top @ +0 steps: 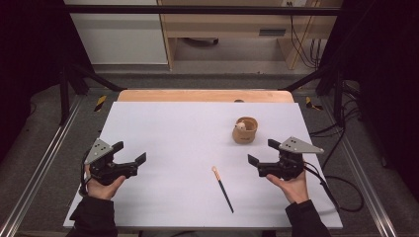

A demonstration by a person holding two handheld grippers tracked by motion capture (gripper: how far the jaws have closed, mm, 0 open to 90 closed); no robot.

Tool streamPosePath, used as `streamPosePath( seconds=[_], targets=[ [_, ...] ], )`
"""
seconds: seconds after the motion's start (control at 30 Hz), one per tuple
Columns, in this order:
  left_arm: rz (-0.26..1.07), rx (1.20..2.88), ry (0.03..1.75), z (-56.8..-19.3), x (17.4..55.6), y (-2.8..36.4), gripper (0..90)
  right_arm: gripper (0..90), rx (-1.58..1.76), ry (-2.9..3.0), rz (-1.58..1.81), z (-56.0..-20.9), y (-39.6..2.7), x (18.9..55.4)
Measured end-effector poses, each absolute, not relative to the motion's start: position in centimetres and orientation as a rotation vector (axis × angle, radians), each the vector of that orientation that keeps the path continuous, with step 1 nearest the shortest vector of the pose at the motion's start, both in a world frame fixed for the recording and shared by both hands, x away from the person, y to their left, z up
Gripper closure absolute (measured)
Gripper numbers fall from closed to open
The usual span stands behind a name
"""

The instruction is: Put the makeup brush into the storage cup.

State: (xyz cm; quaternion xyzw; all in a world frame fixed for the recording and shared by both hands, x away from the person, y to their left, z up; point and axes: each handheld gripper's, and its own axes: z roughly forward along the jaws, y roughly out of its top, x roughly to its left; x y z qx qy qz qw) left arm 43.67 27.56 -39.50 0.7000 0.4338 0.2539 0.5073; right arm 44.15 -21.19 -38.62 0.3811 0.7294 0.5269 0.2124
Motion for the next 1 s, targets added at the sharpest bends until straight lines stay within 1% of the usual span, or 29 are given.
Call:
streamPosePath(
  seconds=[0.33,0.7,1.0],
  targets=[
    [0.609,1.69,1.05,-39.6,43.8,27.5,5.4,8.9,1.016,2.11,1.433,-39.0,-18.3,44.6],
    [0.615,1.706,1.049,-39.7,43.9,27.5,5.5,10.8,1.01,2.217,1.37,-40.6,-15.7,44.6],
    [0.617,1.71,1.049,-39.7,43.9,27.4,5.6,16.9,0.992,2.323,1.28,-42.5,-13.6,44.5]
  ],
)
